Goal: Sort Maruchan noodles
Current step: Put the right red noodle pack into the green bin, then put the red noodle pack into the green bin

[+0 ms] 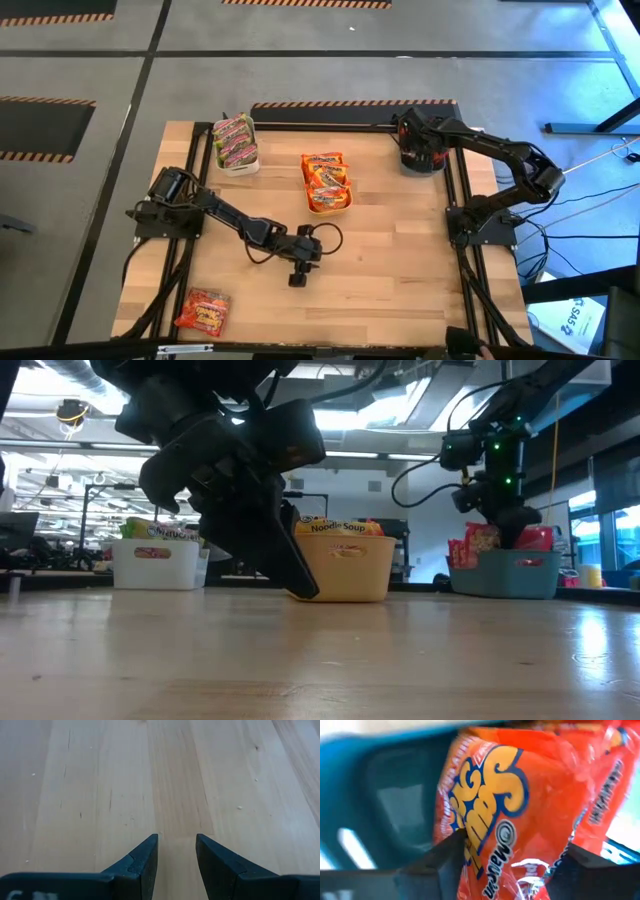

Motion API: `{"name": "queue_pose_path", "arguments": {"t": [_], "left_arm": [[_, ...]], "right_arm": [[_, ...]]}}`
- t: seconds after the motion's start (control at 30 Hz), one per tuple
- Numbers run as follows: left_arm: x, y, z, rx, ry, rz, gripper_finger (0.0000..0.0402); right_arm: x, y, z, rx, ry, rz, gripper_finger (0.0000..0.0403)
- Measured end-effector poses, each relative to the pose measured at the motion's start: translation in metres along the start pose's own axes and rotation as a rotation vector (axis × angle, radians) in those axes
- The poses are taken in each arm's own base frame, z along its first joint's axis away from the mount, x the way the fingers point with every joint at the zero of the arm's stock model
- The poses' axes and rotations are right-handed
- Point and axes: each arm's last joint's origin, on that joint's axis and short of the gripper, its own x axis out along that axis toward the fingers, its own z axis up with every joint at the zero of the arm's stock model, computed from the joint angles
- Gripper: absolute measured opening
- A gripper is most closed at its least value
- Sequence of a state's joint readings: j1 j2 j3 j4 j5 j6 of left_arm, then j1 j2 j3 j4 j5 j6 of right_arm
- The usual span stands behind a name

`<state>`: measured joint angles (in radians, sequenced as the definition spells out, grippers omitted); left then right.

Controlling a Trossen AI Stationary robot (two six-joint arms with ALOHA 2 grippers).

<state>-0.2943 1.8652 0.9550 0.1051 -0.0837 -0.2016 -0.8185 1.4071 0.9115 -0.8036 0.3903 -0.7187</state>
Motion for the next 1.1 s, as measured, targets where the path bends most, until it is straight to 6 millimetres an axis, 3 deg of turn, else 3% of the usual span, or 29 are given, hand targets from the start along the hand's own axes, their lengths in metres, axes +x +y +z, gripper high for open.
{"name": "queue_pose_path", "arguments": {"t": [0.13, 0.27, 0.77, 0.97, 1.1], "left_arm": [[0.0, 0.001, 0.0, -0.001, 0.0, 0.002, 0.0128], [0.0, 0.001, 0.0, -0.001, -0.001, 0.001, 0.0128], [0.0, 0.001, 0.0, 0.001, -0.002, 0.007, 0.0128], [0.0, 0.001, 0.0, 0.009, -0.005, 0.023, 0.0128], [0.0, 0.0, 0.001, -0.002, -0.017, 0.02, 0.0128]], "right_arm": [[0.0, -0.002, 0.0, -0.001, 0.028, -0.048, 0.024], [0.0, -0.003, 0.002, 0.007, 0.009, -0.06, 0.0247], [-0.004, -0.004, 0.0, 0.026, 0.007, -0.072, 0.0173], [-0.047, -0.002, 0.008, 0.081, -0.078, -0.141, 0.0146], [-0.078, 0.011, 0.01, 0.138, -0.166, -0.105, 0.013]]}}
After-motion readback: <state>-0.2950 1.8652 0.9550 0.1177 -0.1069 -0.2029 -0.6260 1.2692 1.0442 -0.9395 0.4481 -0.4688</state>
